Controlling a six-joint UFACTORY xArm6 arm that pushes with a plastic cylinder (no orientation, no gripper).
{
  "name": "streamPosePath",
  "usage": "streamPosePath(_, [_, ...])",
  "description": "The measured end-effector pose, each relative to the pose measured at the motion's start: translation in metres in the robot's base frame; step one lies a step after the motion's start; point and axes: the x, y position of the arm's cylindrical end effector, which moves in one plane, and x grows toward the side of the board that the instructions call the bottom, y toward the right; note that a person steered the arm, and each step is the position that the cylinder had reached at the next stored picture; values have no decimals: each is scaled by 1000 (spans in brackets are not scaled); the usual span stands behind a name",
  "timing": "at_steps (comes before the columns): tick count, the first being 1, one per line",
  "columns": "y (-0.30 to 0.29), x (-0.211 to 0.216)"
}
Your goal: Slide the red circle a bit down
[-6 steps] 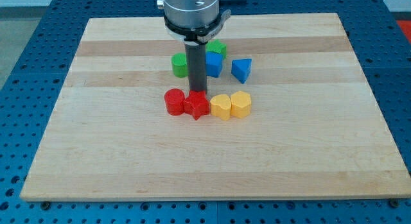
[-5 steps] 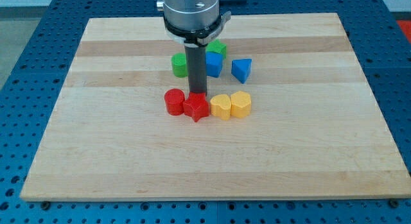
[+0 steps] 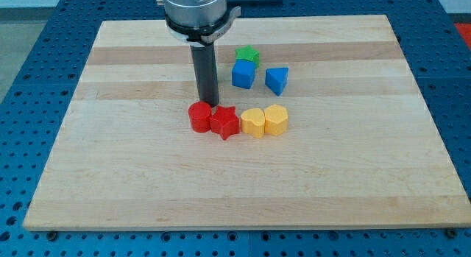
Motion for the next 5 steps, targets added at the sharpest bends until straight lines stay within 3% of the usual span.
streamPosePath(5, [-17,11])
